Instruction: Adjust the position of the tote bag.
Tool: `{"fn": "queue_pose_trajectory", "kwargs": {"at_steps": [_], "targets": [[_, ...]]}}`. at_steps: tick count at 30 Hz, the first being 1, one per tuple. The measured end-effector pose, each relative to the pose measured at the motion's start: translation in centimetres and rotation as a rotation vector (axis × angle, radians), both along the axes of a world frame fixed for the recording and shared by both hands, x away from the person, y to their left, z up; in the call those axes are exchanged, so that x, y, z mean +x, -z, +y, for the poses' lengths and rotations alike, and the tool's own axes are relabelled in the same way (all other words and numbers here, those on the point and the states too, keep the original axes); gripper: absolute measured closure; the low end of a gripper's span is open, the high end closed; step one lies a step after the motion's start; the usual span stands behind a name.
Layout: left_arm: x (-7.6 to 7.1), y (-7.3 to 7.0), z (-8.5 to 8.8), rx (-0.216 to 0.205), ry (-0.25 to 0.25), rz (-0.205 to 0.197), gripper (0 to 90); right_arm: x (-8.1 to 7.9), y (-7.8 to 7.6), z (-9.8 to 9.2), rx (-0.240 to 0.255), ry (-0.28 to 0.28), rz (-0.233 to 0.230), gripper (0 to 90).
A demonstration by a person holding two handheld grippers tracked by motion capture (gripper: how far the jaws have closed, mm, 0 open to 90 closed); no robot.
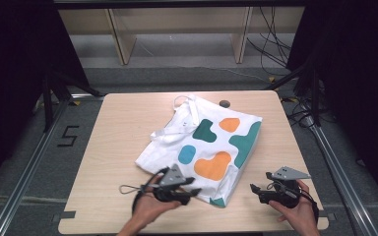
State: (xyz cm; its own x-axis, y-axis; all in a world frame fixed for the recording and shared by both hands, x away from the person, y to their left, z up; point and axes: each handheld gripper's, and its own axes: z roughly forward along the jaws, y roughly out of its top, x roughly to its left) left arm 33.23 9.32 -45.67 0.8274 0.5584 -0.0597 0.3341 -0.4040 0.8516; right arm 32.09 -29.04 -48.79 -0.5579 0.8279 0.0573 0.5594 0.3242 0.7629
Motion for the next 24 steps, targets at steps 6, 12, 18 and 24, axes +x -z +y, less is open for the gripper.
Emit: {"fn": "queue_pose_trajectory", "kwargs": {"at_steps": [6,12,18,24], "targets": [[4.2,1.2,8.0,0.034,-0.265,0.044,48.5,0.0,0.0,0.0,-0.010,0.000,-0.002,25.0],[6.5,2.9,11.8,0.046,-0.362,0.099,47.4,0.1,0.0,0.0,-0.014,-0.032,0.012,25.0],[8.3,4.3,12.7,0.003,-0.390,0.143,41.4,0.0,0.1,0.2,-0.019,-0.018,0.012,25.0],[9.0,5.6,13.1,-0.067,-0.379,0.231,42.6,0.1,0.1,0.3,-0.022,-0.030,0.016,25.0]]}}
